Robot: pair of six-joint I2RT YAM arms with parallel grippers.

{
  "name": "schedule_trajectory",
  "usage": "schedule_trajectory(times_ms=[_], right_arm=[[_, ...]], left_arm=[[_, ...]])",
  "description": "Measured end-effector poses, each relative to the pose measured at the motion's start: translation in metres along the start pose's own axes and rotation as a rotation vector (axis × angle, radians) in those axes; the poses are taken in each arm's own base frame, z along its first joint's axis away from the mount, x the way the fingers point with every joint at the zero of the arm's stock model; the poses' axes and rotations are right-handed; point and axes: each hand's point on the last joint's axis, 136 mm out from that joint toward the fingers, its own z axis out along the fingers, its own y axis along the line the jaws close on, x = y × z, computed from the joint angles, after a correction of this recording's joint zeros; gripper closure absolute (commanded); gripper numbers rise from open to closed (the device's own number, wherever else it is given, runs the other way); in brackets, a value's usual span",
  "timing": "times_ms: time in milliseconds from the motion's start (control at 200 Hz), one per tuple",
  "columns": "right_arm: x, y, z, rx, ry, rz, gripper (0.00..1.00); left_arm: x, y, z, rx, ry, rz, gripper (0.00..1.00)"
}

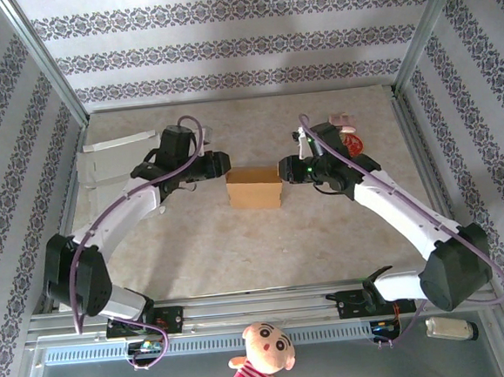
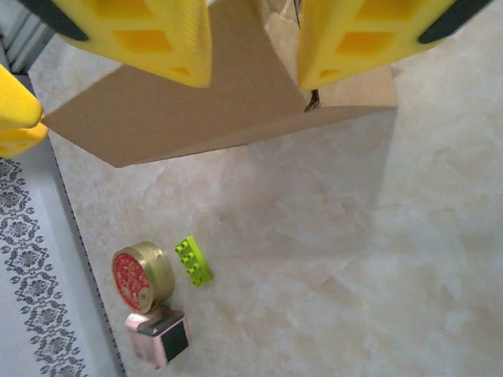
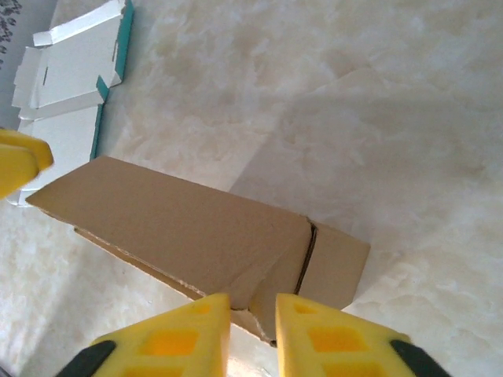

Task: Fold the paper box

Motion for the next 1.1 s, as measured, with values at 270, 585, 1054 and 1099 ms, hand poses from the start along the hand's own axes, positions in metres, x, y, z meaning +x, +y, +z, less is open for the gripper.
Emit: schedule_trajectory(times_ms=[270, 585, 1054, 1099], right_arm=[[0.012, -0.007, 0.013, 0.011, 0.030, 0.010, 0.87], [0.013, -0.006, 0.008, 0.032, 0.049, -0.015, 0.68], [0.004, -0.024, 0.027, 0.093, 0.047, 0.005, 0.69], [0.005, -0.025, 0.031, 0.086, 0.042, 0.003, 0.70]], left_arm=[[0.016, 0.007, 0.008, 0.022, 0.021, -0.047, 0.85], [0.019, 0.008, 0.009, 0.032, 0.017, -0.066, 0.62], [0.026, 0.014, 0.013, 0.033, 0.017, -0.076, 0.68], [0.028, 0.015, 0.015, 0.045, 0.007, -0.075, 0.69]])
